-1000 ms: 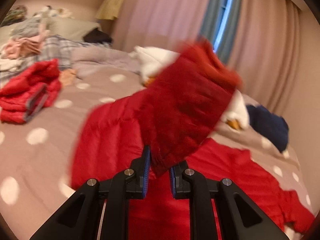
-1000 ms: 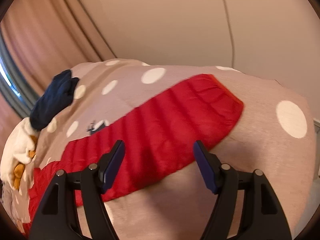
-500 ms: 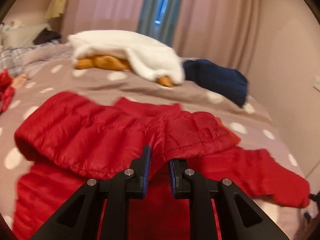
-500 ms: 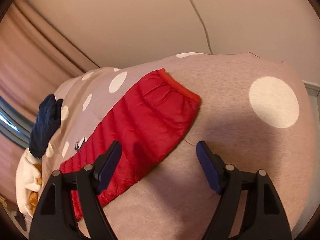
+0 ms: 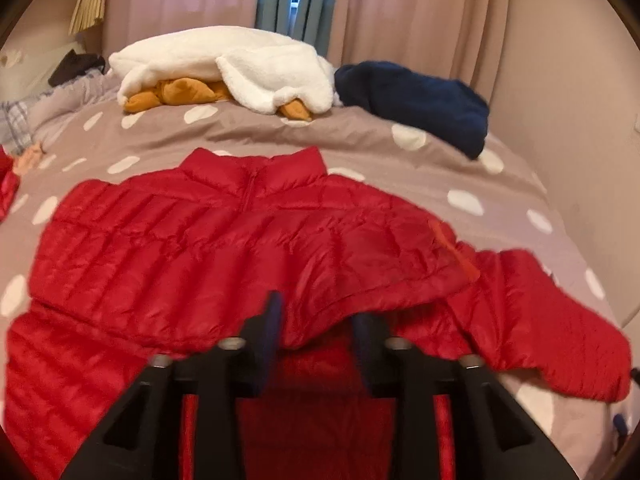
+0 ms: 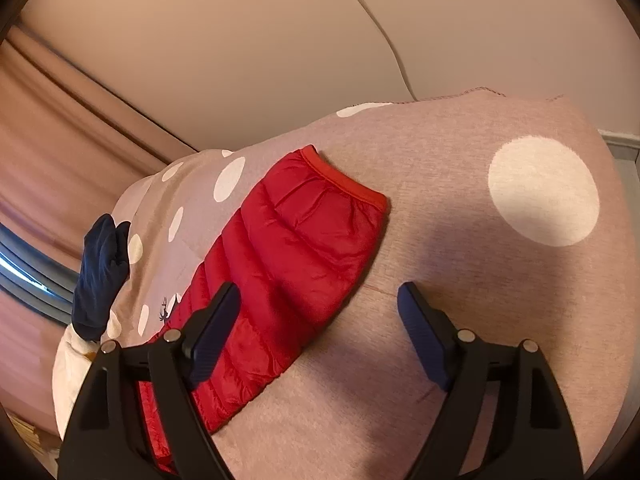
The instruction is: Fold large clothes
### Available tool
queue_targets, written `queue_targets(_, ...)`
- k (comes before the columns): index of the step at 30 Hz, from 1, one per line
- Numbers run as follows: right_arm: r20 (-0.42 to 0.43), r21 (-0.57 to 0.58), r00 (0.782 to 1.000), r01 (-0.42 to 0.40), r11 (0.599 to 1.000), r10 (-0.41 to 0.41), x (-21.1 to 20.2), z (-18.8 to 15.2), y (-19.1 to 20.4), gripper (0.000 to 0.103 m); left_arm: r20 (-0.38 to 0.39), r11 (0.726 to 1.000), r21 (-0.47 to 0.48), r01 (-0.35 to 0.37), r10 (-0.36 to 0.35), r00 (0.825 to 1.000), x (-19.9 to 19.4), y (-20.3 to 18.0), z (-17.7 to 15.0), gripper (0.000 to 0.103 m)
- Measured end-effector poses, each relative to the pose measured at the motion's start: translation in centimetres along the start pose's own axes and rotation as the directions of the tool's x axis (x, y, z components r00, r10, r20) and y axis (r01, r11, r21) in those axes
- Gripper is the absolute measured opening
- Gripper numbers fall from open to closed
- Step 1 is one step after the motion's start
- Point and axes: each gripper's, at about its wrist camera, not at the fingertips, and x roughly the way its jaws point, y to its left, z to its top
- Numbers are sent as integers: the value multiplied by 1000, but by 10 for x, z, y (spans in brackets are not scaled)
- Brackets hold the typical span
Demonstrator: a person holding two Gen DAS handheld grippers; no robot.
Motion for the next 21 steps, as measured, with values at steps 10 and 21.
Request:
queue_targets(10,20,24,1000,-23,999,23,7,-5,-4,92,73,998,-42,37,-34,997,-53,52,-12,71)
queue_targets(21,74,-89,996,55,995,-49,18,-13,18,7,100,972,-105,-212,222,970,-63,155,-26,71)
